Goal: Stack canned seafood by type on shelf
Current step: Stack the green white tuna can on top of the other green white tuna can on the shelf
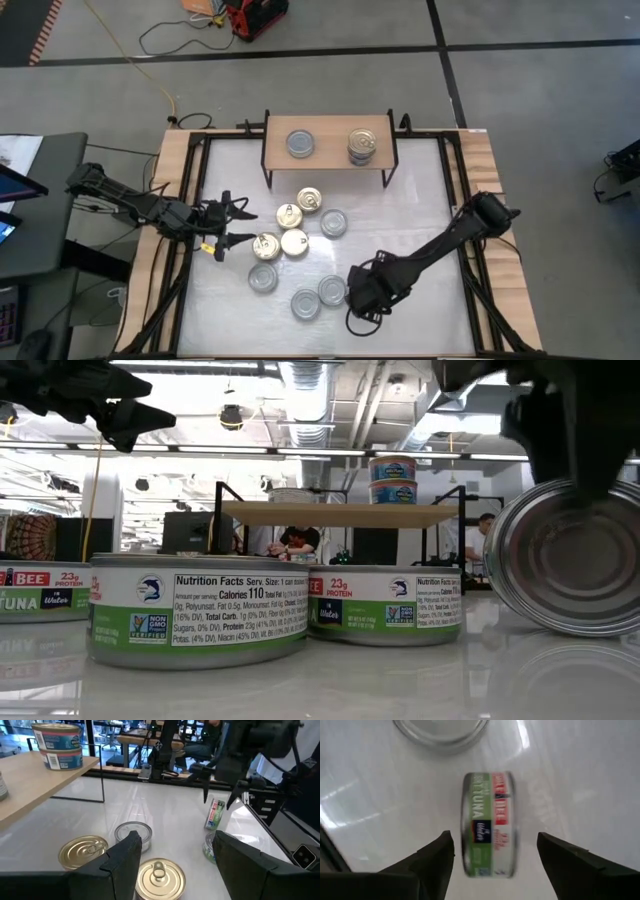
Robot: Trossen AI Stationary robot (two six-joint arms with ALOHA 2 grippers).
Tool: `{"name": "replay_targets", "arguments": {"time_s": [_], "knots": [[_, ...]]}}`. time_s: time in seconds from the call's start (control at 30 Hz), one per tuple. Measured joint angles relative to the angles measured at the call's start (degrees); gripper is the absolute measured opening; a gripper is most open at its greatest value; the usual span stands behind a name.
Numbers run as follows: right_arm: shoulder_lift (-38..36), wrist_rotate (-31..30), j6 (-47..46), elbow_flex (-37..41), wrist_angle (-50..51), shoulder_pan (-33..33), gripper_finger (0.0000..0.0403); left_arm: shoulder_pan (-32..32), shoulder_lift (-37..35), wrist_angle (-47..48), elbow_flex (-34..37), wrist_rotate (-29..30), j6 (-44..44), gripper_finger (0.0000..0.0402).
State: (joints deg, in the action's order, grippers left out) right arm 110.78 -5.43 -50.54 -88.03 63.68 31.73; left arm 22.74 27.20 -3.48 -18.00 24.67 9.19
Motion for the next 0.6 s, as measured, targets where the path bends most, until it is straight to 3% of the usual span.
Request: {"name": "replay_targets", "arguments": {"time_s": [0.1,0.3,0.43,0.6], "knots": [[1.96,-0.31,0.03,0.02,0.51,0.24,0.0301,0.02,0.0,0.36,0.0,-1.19,-1.51,0.0233],[4.15,-0.92,1.13,0.04,0.33,0.82,0.0283,1.35,0.07,2.81,0.02,-16.18,-4.63,0.0233],[4.7,-1.0,2.73,0.04,0.63,0.91,0.0249,2.34,0.04,2.73,0.02,-16.88,-2.97,0.0233],[4.62,-2.85,3.87,0.04,0.72,0.76,0.0155,2.47,0.05,2.77,0.02,-14.92,-2.43,0.0233]]}}
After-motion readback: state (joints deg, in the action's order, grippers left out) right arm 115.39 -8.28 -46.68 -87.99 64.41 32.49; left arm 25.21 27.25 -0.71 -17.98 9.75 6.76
